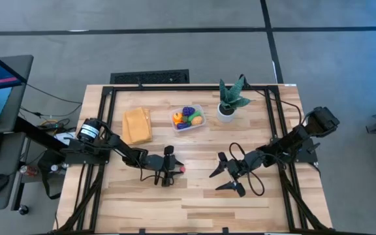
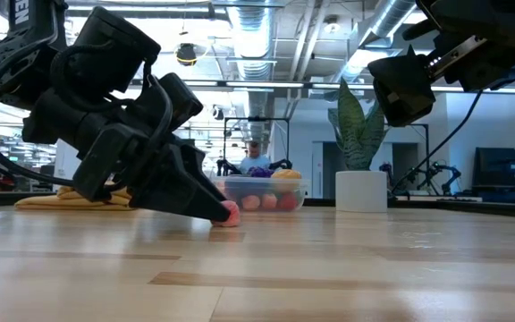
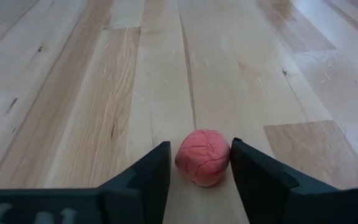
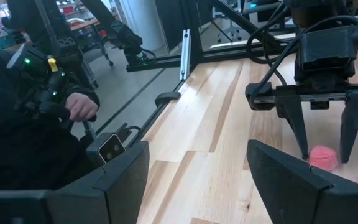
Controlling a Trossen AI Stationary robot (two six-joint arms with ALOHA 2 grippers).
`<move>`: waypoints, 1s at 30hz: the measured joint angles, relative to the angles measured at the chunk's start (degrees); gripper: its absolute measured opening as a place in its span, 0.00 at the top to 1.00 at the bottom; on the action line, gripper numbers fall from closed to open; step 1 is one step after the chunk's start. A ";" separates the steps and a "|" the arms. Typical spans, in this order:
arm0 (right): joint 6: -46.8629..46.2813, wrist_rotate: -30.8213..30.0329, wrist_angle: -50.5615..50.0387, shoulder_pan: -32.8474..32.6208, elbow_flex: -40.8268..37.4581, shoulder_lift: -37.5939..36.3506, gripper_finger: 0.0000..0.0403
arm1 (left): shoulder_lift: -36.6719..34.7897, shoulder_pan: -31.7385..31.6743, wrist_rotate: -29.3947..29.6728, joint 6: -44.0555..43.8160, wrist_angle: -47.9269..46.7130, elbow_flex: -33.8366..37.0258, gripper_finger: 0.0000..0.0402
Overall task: Pick and placing Produce into tupperware
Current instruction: Put the peach into the transparent bin
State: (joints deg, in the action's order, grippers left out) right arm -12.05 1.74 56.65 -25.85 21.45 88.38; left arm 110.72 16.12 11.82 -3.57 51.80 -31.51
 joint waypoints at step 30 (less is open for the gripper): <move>-1.03 0.00 -0.87 0.00 0.00 0.00 0.34 | -0.02 -0.02 -0.92 0.55 1.80 -0.02 0.75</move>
State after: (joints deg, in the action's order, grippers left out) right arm -13.08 1.74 55.77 -25.85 21.45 88.38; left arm 110.69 16.10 10.90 -3.03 53.60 -31.53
